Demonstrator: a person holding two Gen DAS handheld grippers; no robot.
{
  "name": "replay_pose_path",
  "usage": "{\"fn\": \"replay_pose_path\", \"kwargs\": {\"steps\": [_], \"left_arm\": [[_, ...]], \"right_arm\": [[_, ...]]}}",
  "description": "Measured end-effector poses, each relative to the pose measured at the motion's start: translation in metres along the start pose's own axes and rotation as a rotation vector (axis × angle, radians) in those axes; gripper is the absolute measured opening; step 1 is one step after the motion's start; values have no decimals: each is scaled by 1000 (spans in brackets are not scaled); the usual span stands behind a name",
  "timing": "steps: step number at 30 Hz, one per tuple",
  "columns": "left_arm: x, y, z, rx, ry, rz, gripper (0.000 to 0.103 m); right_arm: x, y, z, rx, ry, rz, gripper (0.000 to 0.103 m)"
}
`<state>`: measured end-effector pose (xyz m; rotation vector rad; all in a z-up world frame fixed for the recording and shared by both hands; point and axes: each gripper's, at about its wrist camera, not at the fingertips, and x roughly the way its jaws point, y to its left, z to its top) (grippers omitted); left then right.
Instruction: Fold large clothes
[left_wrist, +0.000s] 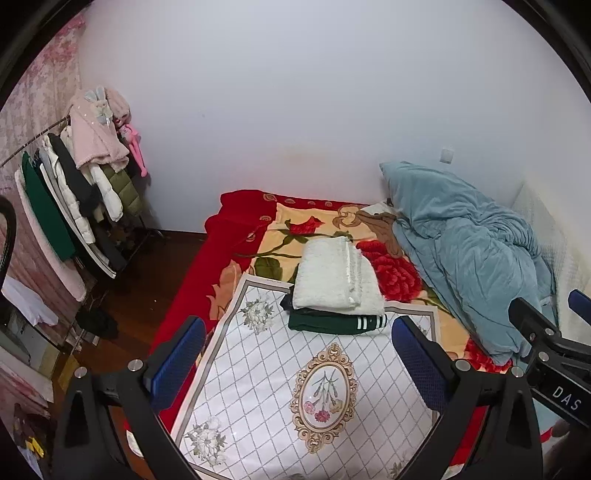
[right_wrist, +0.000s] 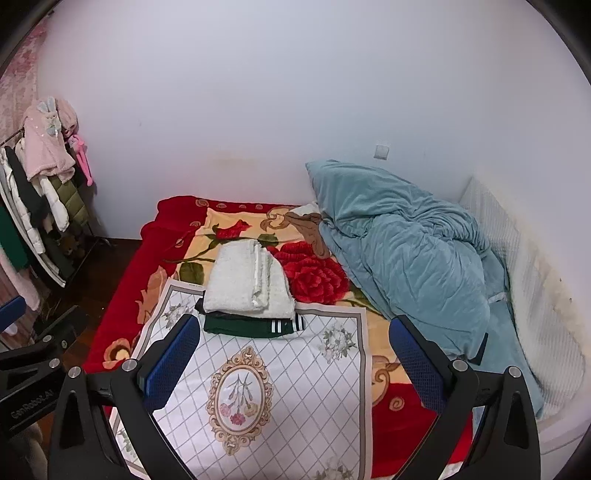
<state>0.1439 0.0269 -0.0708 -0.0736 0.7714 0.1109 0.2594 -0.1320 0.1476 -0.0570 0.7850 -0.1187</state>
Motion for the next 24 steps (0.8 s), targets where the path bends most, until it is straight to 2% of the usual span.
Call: {"fn": "replay_pose_path", "kwargs": {"steps": [24], "left_arm": [[-13,3,2,-12,-26,7,103]], "right_arm": [[-12,-1,4,-25,-14,26,103]]}}
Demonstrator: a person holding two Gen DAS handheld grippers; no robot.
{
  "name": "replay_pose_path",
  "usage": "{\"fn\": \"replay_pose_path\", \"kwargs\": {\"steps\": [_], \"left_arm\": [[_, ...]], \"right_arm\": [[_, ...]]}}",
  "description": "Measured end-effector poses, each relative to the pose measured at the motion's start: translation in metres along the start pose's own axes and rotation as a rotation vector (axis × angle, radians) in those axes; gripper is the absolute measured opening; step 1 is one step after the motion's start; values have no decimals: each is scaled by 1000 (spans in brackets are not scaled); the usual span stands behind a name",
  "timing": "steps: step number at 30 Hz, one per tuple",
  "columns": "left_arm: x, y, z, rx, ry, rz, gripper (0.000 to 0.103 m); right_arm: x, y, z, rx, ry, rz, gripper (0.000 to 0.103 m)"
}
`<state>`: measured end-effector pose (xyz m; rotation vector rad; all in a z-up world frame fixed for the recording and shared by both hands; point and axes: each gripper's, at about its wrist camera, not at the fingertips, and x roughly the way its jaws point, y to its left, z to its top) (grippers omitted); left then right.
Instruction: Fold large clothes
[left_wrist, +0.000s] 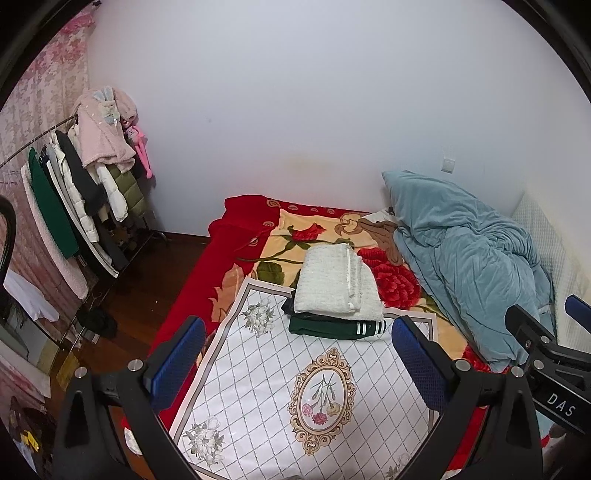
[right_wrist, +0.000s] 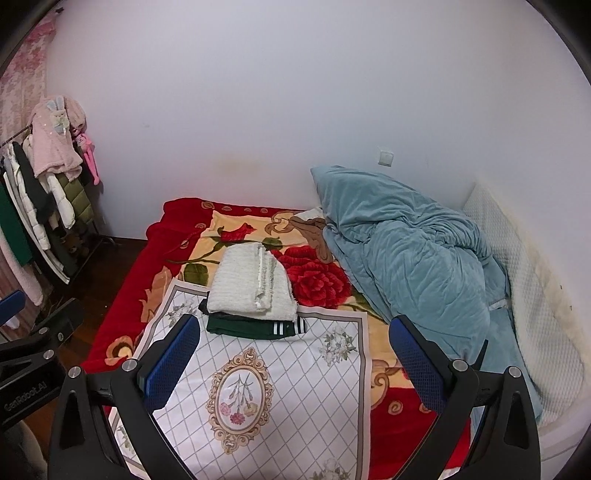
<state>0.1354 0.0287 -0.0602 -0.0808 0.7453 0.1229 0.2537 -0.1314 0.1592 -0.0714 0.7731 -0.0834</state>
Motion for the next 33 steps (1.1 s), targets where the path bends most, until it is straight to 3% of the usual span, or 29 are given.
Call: {"fn": "replay_pose_path", "kwargs": {"steps": [33], "left_arm": [[-7,-1,1,-3,-4,4,103]], "right_arm": [[-9,-2,2,3,-2,7,103]]}}
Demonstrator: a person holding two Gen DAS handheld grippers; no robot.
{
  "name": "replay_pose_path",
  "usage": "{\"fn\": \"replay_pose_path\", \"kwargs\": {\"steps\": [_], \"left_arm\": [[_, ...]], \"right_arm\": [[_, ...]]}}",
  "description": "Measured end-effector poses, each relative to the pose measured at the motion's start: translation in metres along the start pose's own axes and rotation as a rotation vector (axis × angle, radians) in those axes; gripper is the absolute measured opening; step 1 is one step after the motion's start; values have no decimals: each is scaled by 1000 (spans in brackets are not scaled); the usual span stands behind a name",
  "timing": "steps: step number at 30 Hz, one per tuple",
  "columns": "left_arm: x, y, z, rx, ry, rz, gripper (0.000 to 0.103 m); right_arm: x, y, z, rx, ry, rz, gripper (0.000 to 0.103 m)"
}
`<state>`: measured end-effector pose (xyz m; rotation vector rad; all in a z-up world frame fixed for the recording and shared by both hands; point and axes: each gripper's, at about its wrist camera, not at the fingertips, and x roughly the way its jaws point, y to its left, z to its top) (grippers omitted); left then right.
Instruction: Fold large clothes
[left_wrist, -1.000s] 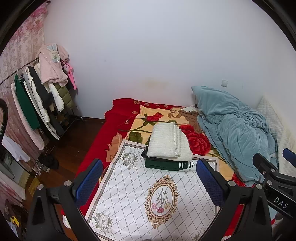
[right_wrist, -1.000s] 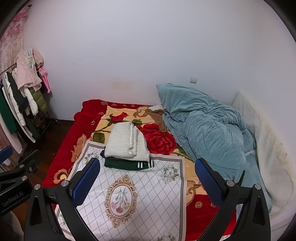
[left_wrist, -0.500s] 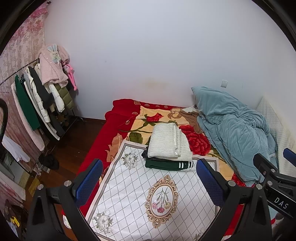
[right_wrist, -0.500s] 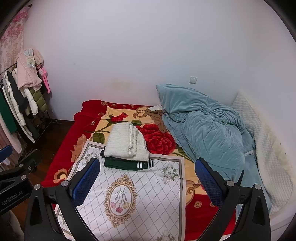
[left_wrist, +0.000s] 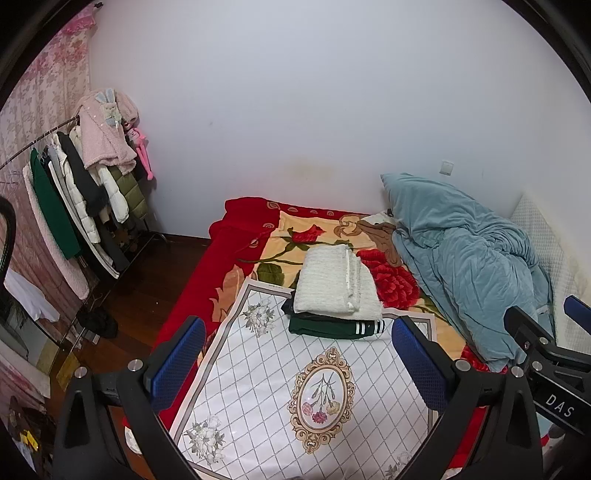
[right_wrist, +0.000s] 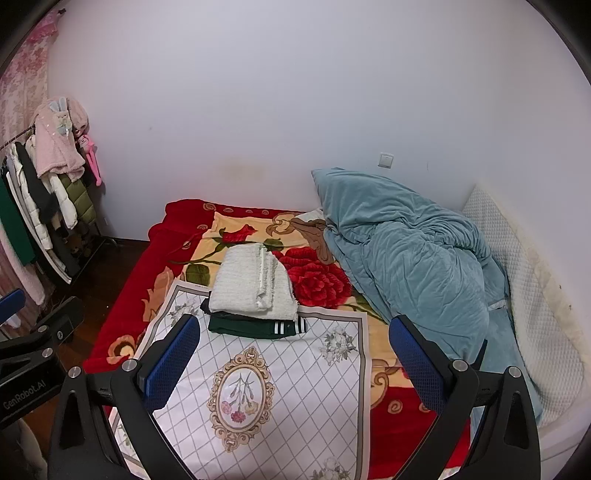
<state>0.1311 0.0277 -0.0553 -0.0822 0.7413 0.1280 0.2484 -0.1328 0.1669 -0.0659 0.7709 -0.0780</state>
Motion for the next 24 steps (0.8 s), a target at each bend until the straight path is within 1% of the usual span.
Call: {"fn": "replay_pose_path", "kwargs": {"steps": [24], "left_arm": [[-9,1,2,-5,-5,4,103]], "right_arm": [[-6,-5,2,-2,-8,2,103]]}}
